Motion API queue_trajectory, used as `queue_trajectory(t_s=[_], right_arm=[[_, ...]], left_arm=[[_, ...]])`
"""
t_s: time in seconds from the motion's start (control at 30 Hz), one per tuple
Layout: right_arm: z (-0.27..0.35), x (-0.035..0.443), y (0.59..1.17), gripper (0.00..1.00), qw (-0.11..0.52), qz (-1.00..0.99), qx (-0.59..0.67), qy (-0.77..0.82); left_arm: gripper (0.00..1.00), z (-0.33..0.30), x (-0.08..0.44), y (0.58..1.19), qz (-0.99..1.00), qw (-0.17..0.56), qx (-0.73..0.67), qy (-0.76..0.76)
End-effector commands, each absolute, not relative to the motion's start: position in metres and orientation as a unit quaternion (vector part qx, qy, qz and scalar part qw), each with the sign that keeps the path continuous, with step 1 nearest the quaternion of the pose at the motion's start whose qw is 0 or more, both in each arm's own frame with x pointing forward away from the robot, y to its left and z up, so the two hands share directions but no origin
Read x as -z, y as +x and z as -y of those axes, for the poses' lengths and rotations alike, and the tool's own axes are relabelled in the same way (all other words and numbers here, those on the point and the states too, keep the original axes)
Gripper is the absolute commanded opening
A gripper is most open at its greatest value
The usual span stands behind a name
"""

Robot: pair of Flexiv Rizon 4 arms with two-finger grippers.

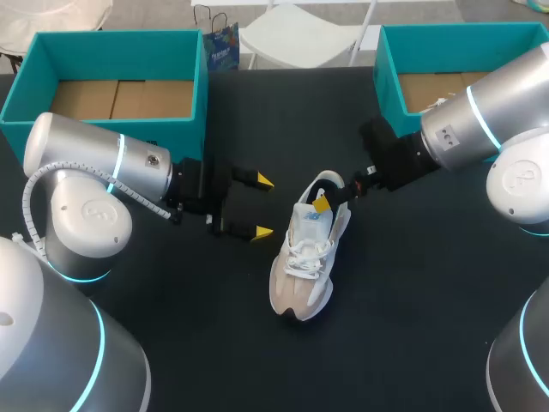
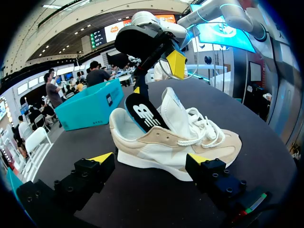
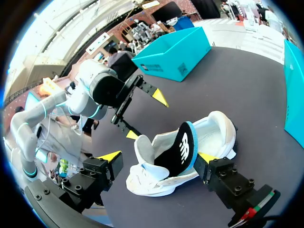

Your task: Take the shoe out of the shoebox, open the shoe tongue, remove and reinsert the insole, then place the shoe into the shoebox

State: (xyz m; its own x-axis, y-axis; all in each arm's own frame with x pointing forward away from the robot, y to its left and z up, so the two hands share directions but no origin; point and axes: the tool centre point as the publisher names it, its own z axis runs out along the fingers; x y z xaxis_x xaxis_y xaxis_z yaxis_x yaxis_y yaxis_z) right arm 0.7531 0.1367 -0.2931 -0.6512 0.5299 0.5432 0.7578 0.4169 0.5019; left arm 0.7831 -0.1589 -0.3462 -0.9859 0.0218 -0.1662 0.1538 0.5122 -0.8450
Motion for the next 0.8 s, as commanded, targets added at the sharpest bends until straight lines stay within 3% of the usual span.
queue_trajectory(t_s=[0.03, 0.8], right_arm=[[-0.138, 0.293, 0.753, 1.0, 0.152, 0.828, 0.373, -0.39], [-0.134, 0.286, 0.765, 1.0, 0.137, 0.836, 0.356, -0.396]], left_arm=[[1.0, 0.16, 0.346, 0.783, -0.868, 0.067, 0.49, 0.051], [1.0, 0.16, 0.346, 0.783, -0.868, 0.067, 0.49, 0.051]])
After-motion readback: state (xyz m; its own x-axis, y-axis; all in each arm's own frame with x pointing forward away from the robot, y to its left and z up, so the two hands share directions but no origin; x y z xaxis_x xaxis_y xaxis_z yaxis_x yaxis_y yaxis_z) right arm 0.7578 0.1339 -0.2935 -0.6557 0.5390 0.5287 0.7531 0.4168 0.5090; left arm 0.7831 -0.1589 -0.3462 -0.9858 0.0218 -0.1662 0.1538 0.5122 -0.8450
